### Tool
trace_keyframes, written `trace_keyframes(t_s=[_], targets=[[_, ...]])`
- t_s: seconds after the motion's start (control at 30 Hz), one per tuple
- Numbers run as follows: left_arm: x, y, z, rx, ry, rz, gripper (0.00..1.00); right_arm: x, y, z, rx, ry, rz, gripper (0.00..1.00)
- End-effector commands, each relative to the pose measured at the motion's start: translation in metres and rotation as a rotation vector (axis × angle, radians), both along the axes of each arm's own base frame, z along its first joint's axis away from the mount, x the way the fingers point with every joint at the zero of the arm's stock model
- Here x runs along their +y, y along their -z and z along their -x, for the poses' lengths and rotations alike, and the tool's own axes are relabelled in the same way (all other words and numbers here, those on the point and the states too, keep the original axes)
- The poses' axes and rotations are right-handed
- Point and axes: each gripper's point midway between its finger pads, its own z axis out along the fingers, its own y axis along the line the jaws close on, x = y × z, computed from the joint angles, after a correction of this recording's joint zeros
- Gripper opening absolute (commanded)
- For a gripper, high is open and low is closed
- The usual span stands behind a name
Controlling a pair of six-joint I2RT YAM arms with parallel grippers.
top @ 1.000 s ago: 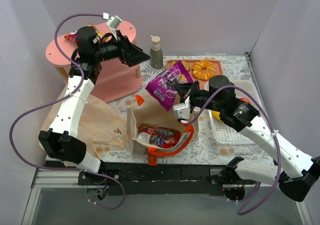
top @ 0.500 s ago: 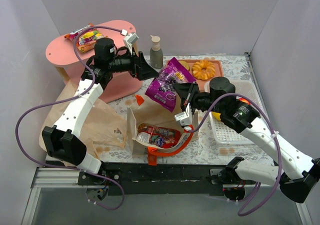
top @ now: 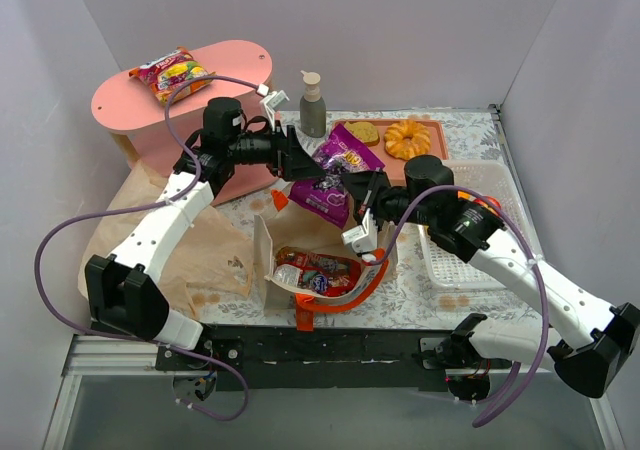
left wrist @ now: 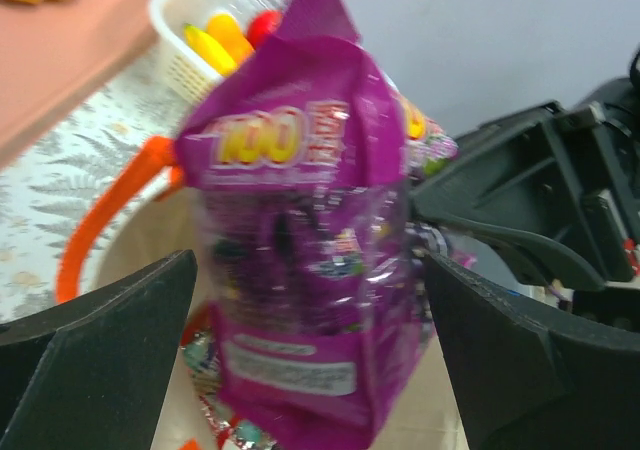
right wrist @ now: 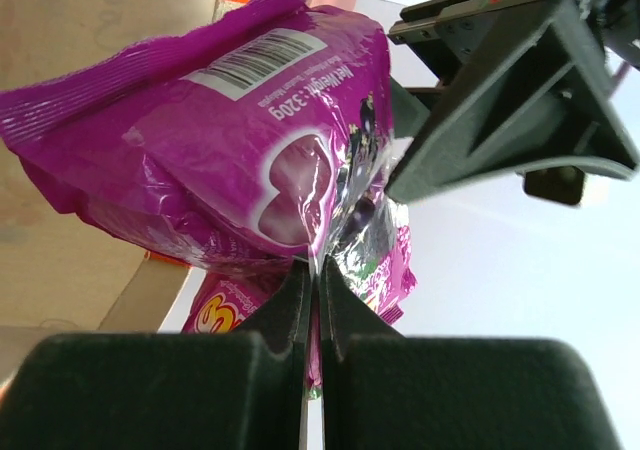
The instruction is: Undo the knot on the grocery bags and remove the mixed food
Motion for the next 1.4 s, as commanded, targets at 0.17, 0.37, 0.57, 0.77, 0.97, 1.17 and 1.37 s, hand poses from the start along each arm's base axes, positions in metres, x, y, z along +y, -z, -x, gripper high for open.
trace_keyframes(t_s=[0.17,0.37,0.57,0.77,0.97,1.17,1.37], targets=[[-0.007,-0.023,0.027,-0.06,0.081,0.015,0.98,0.011,-0.068,-0.007,-0.188,-0.012,-0.186,0.01],[-0.008,-0.014,0.03,-0.08,0.087,-0.006,0.74,0.018,-0.073,-0.009,-0.204,-0.018,-0.221,0.01],[-0.004,-0.018,0.038,-0.146,0.109,-0.013,0.48,0.02,-0.064,-0.009,-0.191,-0.025,-0.22,0.01],[0.006,-0.027,0.034,-0.228,0.026,-0.054,0.0,0.014,-0.074,-0.011,-0.17,0.015,-0.288,0.47],[0.032,-0.042,0.014,-0.353,-0.182,-0.167,0.0,-0.009,-0.084,-0.022,-0.128,0.139,-0.328,0.71],[0.085,-0.051,-0.022,-0.48,-0.485,-0.35,0.0,-0.03,-0.101,-0.04,-0.003,0.258,-0.473,0.74],[0.122,-0.053,-0.047,-0.47,-0.691,-0.411,0.0,-0.026,-0.102,-0.048,0.013,0.271,-0.511,0.74]])
